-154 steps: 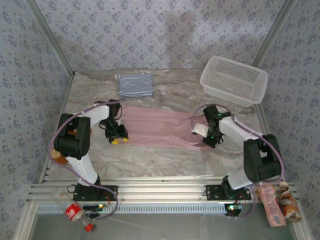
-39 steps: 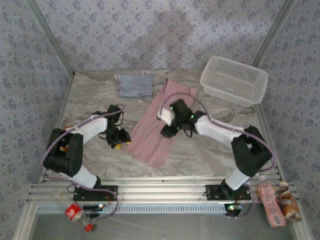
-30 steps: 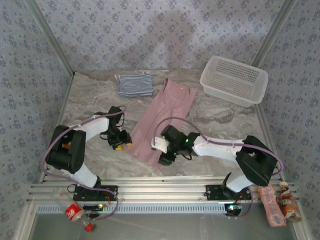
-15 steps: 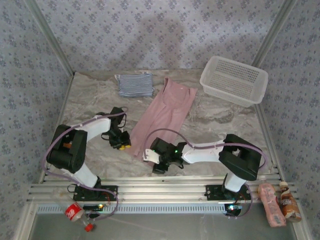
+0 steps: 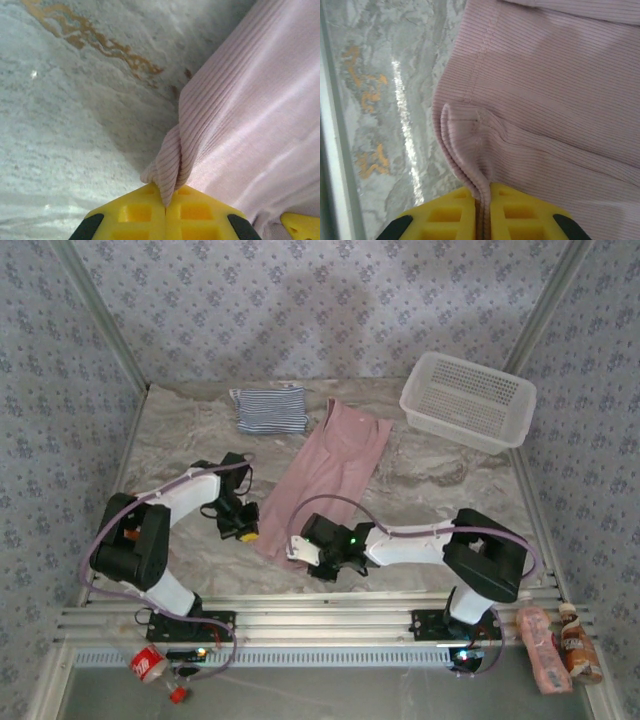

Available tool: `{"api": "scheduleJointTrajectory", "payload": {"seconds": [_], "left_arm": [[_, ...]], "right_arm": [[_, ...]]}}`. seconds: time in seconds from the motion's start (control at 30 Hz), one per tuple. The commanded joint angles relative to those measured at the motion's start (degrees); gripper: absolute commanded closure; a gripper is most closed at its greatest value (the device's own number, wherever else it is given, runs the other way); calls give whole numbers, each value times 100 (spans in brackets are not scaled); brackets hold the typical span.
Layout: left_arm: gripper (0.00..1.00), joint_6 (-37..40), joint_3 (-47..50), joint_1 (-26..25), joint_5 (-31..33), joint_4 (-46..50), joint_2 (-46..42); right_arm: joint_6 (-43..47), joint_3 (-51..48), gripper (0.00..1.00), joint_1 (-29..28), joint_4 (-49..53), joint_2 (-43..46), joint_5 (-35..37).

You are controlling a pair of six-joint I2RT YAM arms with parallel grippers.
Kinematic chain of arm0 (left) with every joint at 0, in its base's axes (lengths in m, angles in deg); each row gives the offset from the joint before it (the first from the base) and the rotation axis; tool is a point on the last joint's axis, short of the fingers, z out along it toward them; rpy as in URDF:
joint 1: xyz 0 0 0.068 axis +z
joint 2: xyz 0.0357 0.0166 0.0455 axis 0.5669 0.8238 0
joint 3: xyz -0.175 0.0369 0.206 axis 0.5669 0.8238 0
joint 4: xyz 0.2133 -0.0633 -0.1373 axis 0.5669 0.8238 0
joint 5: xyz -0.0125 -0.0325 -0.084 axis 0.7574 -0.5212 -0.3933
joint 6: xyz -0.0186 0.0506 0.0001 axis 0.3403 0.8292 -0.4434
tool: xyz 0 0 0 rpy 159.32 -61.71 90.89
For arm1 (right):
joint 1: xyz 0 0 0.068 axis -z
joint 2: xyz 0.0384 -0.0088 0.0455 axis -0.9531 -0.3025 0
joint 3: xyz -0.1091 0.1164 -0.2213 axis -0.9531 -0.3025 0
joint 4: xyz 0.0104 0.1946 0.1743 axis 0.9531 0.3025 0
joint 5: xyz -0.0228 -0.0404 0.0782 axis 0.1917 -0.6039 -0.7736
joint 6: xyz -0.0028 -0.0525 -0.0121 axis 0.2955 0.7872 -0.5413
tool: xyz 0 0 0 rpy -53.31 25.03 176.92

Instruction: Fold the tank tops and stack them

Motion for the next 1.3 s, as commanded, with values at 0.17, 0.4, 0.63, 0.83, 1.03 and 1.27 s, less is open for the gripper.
{"api": "scheduleJointTrajectory", "payload": {"seconds": [0.17, 0.4, 0.63, 0.83, 1.03, 1.27], "left_arm": [[100, -66, -1284, -57, -698, 810, 20], [100, 55, -2839, -86, -1034, 964, 861], [100, 156, -4063, -43, -1092, 1003, 1904], [99, 311, -5098, -6, -1065, 1209, 2848], [98, 365, -6148, 49, -1192, 1330, 3606], [93, 451, -7194, 72, -1135, 1656, 4477]], "right_arm": [[-140, 448, 87, 1004, 988, 663, -1156], [457, 973, 87, 2342, 1722, 593, -2158], [1142, 1716, 87, 3352, 2325, 109, -2550], [1483, 2425, 86, 3791, 2682, -530, -2643], [1814, 3007, 85, 4161, 2918, -1175, -2612], [1961, 3487, 83, 4399, 3085, -1893, -2474]]}}
